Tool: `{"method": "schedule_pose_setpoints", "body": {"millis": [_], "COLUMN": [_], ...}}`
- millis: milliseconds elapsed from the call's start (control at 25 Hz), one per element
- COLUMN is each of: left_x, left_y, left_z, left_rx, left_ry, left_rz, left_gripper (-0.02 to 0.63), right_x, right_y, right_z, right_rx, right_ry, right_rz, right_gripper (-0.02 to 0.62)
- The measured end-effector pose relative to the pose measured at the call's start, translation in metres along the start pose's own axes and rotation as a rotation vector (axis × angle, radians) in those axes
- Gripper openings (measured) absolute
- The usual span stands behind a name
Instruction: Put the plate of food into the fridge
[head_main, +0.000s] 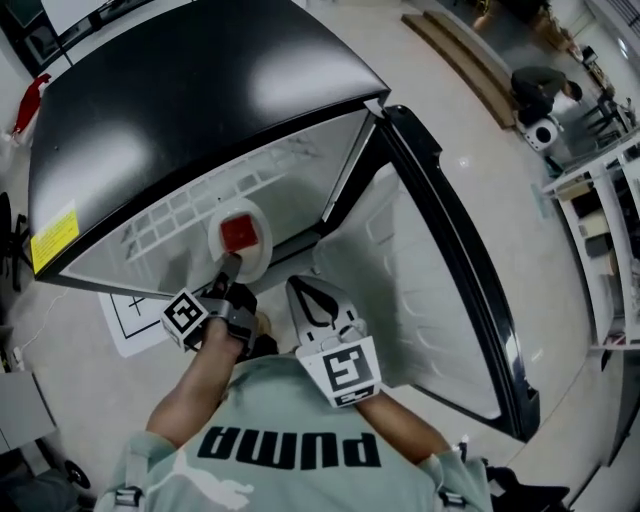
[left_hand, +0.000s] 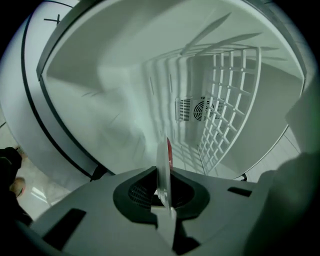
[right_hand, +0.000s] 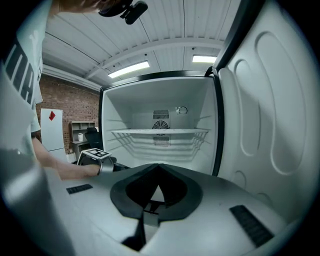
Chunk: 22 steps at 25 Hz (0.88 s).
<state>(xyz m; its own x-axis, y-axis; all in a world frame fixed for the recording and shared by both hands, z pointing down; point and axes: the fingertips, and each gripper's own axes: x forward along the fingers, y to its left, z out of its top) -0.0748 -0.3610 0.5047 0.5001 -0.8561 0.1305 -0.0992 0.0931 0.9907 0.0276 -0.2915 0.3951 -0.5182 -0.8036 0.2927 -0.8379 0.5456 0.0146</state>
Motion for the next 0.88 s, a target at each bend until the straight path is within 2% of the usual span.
{"method": "schedule_pose_setpoints", "body": {"millis": [360, 680, 880], "left_x": [0.034, 0.046, 0.051], "left_y": [0.012, 0.031, 0.038], "left_z": [0.019, 0.036, 0.042], "left_rx": [0.016, 0.037, 0.045], "left_ry": [-0.008, -0.018, -0.027], "left_rz": [0.01, 0.08, 0.097], "left_gripper": [0.035, 0.035, 0.035], "right_x": [0.012, 0.032, 0.052], "right_y": [-0.014, -0.027, -0.032], "right_z": [0.005, 0.01, 0.011], "right_rx": [-0.002, 0.028, 0.045], "right_ry": [0.018, 0.003, -0.01], "right_rz": [-0.04, -0.073, -0.079], "right_gripper": [0.005, 0.005, 0.005]}}
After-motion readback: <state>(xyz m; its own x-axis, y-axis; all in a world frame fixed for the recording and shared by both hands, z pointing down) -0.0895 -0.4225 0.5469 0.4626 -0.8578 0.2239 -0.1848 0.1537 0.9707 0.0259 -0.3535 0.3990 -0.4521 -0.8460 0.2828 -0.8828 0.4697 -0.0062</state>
